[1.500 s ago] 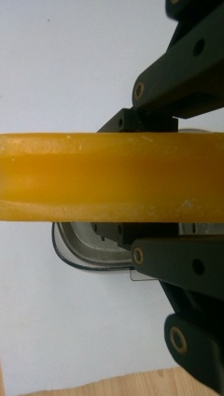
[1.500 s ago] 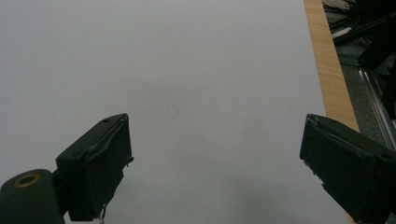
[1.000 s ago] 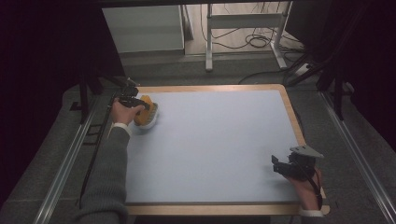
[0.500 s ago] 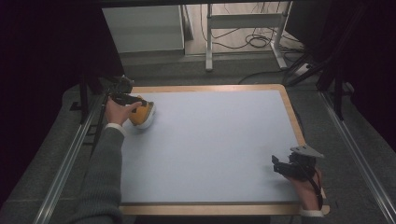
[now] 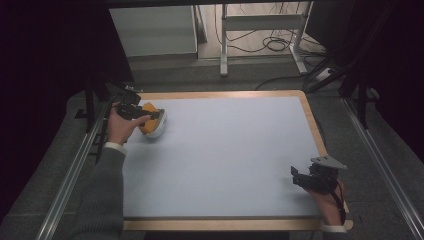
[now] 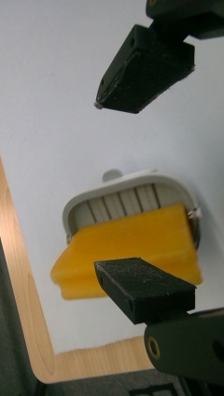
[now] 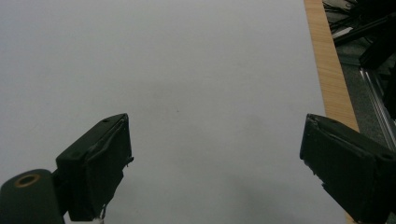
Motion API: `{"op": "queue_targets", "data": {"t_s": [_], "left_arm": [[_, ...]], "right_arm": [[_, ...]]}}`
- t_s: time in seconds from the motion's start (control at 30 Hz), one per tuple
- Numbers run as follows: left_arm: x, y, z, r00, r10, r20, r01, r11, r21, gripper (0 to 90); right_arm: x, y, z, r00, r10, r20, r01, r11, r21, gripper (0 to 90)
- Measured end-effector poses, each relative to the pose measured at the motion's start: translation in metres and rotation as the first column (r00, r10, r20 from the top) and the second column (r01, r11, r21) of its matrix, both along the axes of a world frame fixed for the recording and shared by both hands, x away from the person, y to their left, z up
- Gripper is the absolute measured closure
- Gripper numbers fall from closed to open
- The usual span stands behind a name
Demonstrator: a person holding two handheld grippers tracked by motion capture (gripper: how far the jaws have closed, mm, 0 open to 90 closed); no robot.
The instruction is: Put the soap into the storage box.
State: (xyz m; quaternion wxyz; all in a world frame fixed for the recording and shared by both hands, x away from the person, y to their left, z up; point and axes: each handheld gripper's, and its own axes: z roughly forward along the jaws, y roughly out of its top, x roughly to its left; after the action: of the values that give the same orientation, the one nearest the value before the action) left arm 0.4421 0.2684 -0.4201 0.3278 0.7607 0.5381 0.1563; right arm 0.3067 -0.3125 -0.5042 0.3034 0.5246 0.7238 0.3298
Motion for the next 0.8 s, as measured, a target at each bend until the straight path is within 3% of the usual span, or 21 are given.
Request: {"op": "queue_targets", "data": {"t_s": [0.27,0.43,0.63,0.8], "left_arm": [[-0.041,-0.004,-0.011,0.9958,-0.076,0.051,0.078,0.9964,-0.034,19.3],[-0.063,-0.007,-0.021,0.9927,-0.098,0.071,0.101,0.9935,-0.052,19.6],[-0.087,-0.017,-0.044,0.9884,-0.144,0.048,0.146,0.9885,-0.04,19.6],[-0.104,-0.024,-0.062,0.9883,-0.149,0.036,0.15,0.9879,-0.039,19.5]], "right_arm": [[0.0,0.001,0.0,1.0,-0.002,0.001,0.002,1.0,0.0,9.1],[0.0,0.002,0.0,1.0,0.0,-0.001,0.0,1.0,-0.001,9.1],[0.0,0.003,0.001,1.0,0.004,0.001,-0.004,1.0,-0.002,9.1],[-0.001,0.003,0.001,1.0,0.002,0.001,-0.002,1.0,-0.002,9.1]]}}
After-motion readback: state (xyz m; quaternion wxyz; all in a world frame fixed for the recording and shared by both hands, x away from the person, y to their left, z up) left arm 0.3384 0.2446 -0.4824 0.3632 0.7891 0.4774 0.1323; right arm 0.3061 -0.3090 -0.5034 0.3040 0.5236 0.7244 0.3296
